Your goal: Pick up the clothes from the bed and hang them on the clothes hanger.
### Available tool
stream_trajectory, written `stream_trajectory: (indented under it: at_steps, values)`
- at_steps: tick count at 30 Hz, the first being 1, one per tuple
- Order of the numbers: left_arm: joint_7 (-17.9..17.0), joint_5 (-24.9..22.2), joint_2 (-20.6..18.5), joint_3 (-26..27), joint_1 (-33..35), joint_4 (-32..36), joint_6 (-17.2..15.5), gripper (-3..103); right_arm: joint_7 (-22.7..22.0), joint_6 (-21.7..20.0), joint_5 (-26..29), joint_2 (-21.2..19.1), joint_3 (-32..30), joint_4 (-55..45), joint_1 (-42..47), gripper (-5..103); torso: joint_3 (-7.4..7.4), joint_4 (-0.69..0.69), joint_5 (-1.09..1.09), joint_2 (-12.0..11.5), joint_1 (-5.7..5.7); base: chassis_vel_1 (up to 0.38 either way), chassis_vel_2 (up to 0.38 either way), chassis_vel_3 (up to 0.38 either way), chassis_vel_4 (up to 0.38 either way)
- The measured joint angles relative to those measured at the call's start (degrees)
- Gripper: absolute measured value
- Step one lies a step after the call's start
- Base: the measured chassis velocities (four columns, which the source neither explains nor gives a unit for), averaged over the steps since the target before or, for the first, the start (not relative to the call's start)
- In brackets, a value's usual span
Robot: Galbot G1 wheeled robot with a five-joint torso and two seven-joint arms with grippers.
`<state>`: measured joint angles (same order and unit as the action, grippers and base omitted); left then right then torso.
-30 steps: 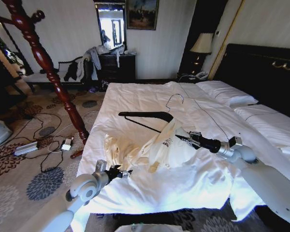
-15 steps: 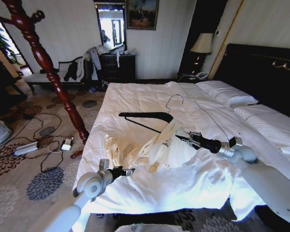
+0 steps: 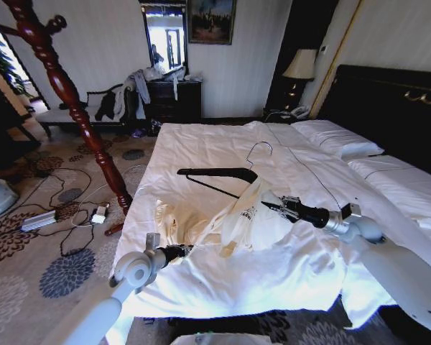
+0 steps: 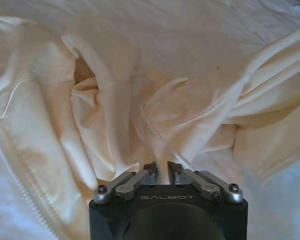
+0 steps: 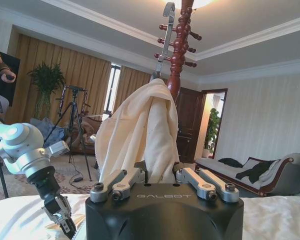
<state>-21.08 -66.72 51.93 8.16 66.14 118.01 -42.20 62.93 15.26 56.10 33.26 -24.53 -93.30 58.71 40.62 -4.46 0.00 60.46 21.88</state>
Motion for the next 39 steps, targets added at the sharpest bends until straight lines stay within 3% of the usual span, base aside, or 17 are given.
stream_trajectory:
  at_steps: [1, 3, 7, 10, 11, 17, 21, 22, 25, 29, 31, 34, 39]
  values:
    - [0.0, 0.0, 0.0, 0.0, 0.0, -0.1, 0.0, 8, 0.0, 0.0, 0.0, 0.0, 0.0, 0.0, 0.0, 21, 0.00, 0.00, 0.00, 0.0, 0.00, 0.000, 0.000, 0.000, 0.000]
    - [0.0, 0.1, 0.1, 0.0, 0.0, -0.2, 0.0, 9, 0.1, 0.0, 0.0, 0.0, 0.0, 0.0, 0.0, 21, 0.00, 0.00, 0.00, 0.0, 0.00, 0.000, 0.000, 0.000, 0.000]
    - [0.0, 0.3, 0.6, 0.0, -0.2, -0.8, 0.0, 25, 0.2, 0.1, 0.0, -0.1, -0.1, 0.0, 0.2, 21, 0.00, 0.00, 0.00, 0.0, 0.00, 0.000, 0.000, 0.000, 0.000]
    - [0.0, 0.5, 1.0, 0.1, -0.4, -1.3, 0.0, 31, 0.3, 0.1, 0.0, -0.2, -0.2, 0.0, 0.3, 21, 0.00, 0.00, 0.00, 0.0, 0.00, 0.000, 0.000, 0.000, 0.000]
    - [0.0, 0.8, 1.5, 0.1, -0.7, -1.9, 0.0, 42, 0.3, 0.2, 0.0, -0.2, -0.3, -0.1, 0.3, 21, 0.00, 0.00, 0.00, 0.0, 0.00, 0.000, 0.000, 0.000, 0.000]
    - [0.4, 1.6, 2.9, 0.1, -1.5, -3.2, 0.1, 57, 0.3, 0.2, -0.1, -0.4, -0.3, -0.2, 0.5, 21, 0.00, 0.00, 0.00, 0.0, 0.00, 0.000, 0.000, 0.000, 0.000]
    - [1.0, 2.3, 3.8, 0.1, -2.0, -3.9, 0.1, 60, 0.2, 0.2, -0.1, -0.7, -0.4, -0.2, 0.5, 21, 0.00, 0.00, 0.00, 0.0, 0.00, 0.000, 0.000, 0.000, 0.000]
    - [1.3, 2.7, 4.3, 0.1, -2.2, -4.3, 0.1, 50, 0.2, 0.2, 0.0, -0.8, -0.4, -0.3, 0.5, 21, 0.00, 0.00, 0.00, 0.0, 0.00, 0.000, 0.000, 0.000, 0.000]
    - [1.6, 3.2, 4.9, 0.1, -2.3, -4.7, 0.1, 44, 0.1, 0.2, 0.1, -0.9, -0.4, -0.4, 0.5, 21, 0.00, 0.00, 0.00, 0.0, 0.00, 0.000, 0.000, 0.000, 0.000]
    - [1.7, 3.5, 5.2, 0.3, -2.2, -4.9, 0.1, 23, 0.1, 0.2, 0.1, -1.0, -0.4, -0.5, 0.5, 21, 0.00, 0.00, 0.00, 0.0, 0.00, 0.000, 0.000, 0.000, 0.000]
    - [1.7, 3.5, 5.2, 0.4, -2.2, -4.9, 0.1, 23, 0.1, 0.2, 0.1, -1.0, -0.4, -0.5, 0.5, 21, 0.00, 0.00, 0.00, 0.0, 0.00, 0.000, 0.000, 0.000, 0.000]
    - [1.7, 3.5, 5.1, 1.1, -2.0, -4.8, 0.1, 6, 0.0, 0.2, 0.1, -0.9, -0.5, -0.5, 0.6, 21, 0.00, 0.00, 0.00, 0.0, 0.00, 0.000, 0.000, 0.000, 0.000]
    - [1.9, 2.9, 3.7, 2.4, -1.5, -2.9, 0.1, 0, -0.7, 0.3, 0.1, -0.9, -0.7, -0.5, 0.7, 21, 0.00, 0.00, 0.00, 0.0, 0.00, 0.000, 0.000, 0.000, 0.000]
